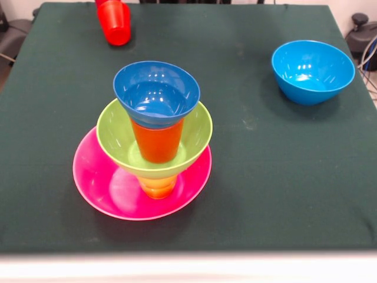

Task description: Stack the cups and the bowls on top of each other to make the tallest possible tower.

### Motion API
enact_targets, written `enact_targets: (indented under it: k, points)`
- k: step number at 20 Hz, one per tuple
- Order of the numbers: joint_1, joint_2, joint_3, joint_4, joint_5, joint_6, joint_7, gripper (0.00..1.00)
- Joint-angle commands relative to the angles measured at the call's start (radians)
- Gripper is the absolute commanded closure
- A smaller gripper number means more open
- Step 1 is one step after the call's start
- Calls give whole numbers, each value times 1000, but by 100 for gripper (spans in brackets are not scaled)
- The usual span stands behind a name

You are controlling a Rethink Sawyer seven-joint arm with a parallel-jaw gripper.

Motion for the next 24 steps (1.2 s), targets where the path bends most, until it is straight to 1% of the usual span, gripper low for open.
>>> enact_targets:
  k: [1, 7, 9, 15, 24]
  points:
    - [-25, 269, 236, -177, 206, 87, -285, 0]
    - [-7, 354, 209, -174, 253, 11, -297, 0]
    - [-5, 367, 202, -173, 249, -19, -296, 0]
    - [23, 377, 194, -173, 255, -20, -253, 0]
    - [52, 390, 189, -171, 268, -40, -228, 0]
